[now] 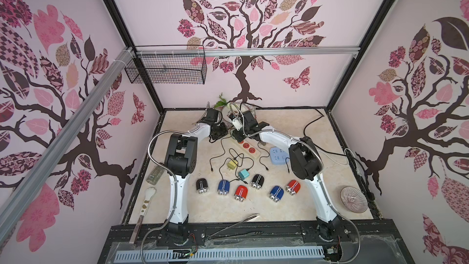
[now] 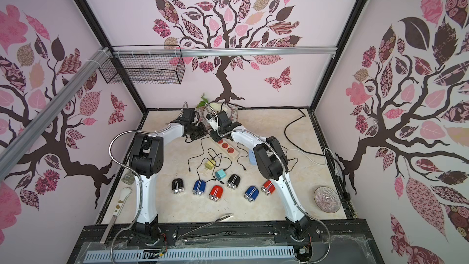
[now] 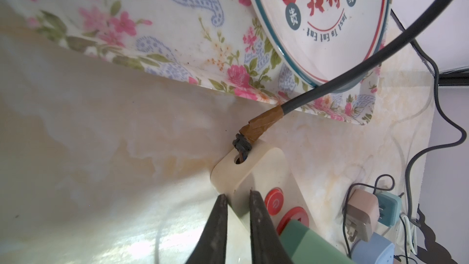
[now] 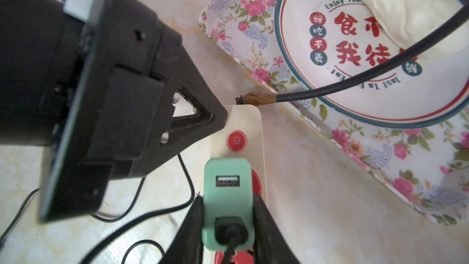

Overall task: Unplug the electric shaver
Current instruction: Remove the plug from the socket.

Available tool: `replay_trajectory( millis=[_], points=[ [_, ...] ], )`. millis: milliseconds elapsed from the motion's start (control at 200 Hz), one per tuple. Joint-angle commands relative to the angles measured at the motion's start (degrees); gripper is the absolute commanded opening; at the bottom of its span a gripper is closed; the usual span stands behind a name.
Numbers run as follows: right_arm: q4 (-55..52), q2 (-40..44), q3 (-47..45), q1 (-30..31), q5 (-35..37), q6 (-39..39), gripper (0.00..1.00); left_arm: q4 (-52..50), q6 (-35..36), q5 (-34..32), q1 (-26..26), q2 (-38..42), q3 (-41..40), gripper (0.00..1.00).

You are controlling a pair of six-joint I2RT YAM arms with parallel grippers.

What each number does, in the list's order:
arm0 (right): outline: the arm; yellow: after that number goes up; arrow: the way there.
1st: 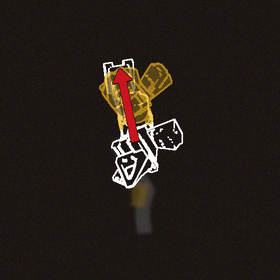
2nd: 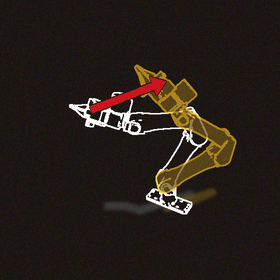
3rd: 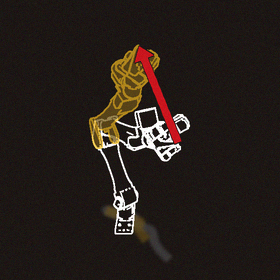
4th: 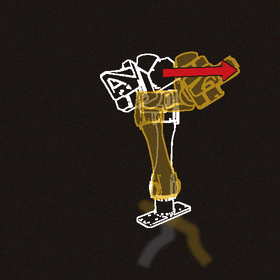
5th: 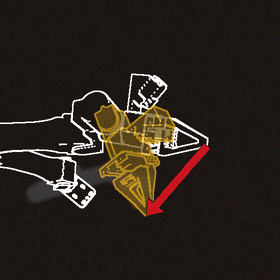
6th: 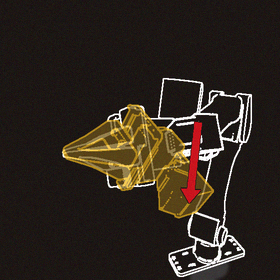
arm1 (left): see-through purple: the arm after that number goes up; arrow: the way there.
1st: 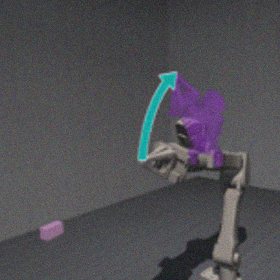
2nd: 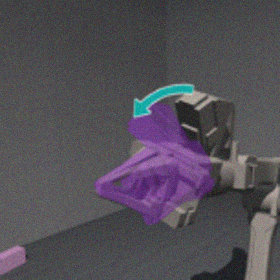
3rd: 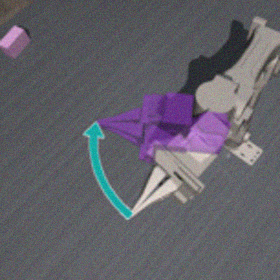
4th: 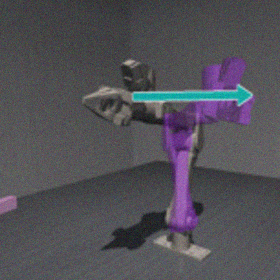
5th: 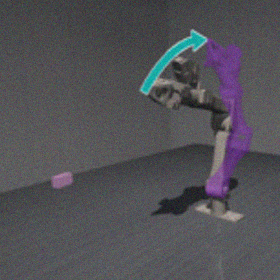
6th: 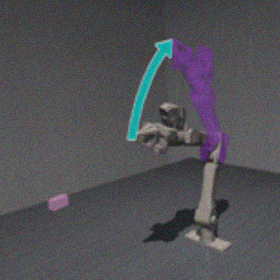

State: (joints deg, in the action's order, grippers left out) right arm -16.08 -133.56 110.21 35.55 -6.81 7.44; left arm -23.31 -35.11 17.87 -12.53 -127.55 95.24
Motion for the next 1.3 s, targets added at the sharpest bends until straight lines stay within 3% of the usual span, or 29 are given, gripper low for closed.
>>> replay_trajectory(
  millis=[0, 1296],
  points=[
    [0.7, 3.5, 2.7, 0.2, 0.1, -0.2, 0.16, -3.5, 1.2, -2.0, -0.4, -3.2, 1.1, 0.18],
    [-0.3, 6.2, 3.0, 0.3, 0.3, -2.6, 0.15, -3.4, 0.7, -1.6, -0.5, -3.2, 1.3, 0.18]
  ],
)
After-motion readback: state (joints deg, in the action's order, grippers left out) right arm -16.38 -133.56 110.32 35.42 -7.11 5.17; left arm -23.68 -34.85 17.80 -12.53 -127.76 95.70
